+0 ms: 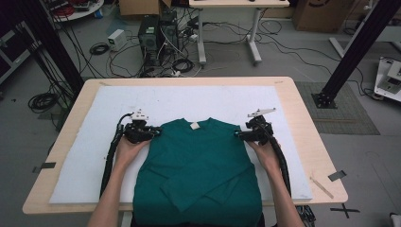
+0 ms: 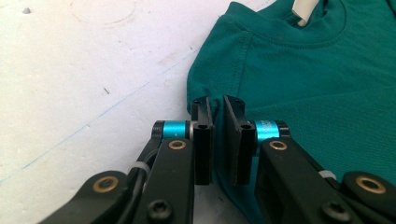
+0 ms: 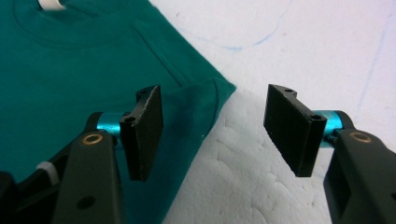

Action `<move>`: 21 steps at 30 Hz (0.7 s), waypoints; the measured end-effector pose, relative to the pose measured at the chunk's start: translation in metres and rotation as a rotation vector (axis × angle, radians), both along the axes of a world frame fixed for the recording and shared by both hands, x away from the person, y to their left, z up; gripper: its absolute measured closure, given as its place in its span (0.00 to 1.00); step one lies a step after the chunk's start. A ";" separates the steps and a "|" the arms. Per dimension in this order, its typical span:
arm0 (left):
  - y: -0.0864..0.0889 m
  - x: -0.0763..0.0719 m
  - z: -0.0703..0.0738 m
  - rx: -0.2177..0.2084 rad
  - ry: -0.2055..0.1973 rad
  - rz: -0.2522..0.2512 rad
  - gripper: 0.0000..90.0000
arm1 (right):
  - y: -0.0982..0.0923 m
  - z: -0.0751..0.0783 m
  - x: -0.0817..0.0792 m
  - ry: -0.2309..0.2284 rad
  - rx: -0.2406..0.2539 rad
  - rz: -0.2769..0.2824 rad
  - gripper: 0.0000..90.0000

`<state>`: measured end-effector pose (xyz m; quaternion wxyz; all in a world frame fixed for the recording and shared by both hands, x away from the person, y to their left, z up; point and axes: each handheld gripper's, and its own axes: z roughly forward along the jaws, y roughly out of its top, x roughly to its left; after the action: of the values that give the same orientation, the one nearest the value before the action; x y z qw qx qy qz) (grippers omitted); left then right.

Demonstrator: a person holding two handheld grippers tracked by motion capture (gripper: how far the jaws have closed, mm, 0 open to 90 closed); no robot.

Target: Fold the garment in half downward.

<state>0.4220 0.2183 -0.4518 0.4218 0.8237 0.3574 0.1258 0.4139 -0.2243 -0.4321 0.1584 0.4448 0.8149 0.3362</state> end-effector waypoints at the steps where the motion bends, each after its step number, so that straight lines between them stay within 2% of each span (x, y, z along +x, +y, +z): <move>1: 0.000 0.000 0.000 -0.001 0.002 -0.001 0.92 | 0.000 -0.001 0.001 0.007 -0.005 0.007 0.45; 5: 0.000 0.000 0.000 -0.003 0.003 0.000 0.92 | 0.004 -0.004 0.006 0.005 -0.022 0.016 0.49; 9: 0.000 0.000 0.000 -0.007 0.004 0.003 0.92 | 0.009 -0.009 0.009 0.016 -0.060 0.037 0.58; 18: 0.000 0.001 0.000 -0.009 0.005 0.002 0.92 | 0.004 -0.012 0.012 0.033 0.020 0.041 0.79; 21: 0.001 0.001 0.000 -0.011 0.009 0.002 0.92 | 0.003 -0.012 0.012 0.029 0.023 0.045 0.86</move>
<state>0.4230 0.2192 -0.4521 0.4247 0.8216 0.3607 0.1205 0.4261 -0.2215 -0.4445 0.1339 0.4328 0.8230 0.3425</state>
